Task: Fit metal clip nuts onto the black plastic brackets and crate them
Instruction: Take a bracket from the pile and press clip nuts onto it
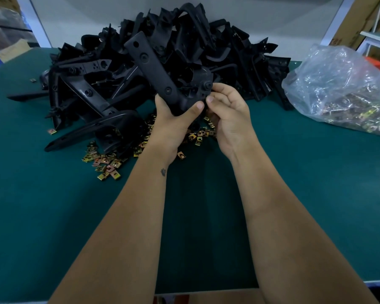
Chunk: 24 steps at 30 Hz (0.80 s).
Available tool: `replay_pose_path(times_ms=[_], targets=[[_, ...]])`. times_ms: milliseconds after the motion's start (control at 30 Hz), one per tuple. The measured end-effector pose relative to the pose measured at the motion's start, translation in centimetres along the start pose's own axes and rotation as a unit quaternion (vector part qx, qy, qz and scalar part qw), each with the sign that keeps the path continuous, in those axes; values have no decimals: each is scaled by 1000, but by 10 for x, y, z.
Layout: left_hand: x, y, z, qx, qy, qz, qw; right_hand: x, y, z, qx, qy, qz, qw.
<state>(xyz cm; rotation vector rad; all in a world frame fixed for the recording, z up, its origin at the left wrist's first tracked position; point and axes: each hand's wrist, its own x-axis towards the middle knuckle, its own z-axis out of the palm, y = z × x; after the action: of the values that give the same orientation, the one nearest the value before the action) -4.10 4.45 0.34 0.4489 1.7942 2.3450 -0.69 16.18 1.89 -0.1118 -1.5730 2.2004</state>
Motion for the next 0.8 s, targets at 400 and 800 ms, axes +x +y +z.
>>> replay_pose_path(times_ms=[400,800], targets=[[0,-2,1,19,2,1,1000,1,3,0,2,-5,-10,1000],[0,1,1,19,-2,-15,1000,-3,1,6,5,0,-20,1000]])
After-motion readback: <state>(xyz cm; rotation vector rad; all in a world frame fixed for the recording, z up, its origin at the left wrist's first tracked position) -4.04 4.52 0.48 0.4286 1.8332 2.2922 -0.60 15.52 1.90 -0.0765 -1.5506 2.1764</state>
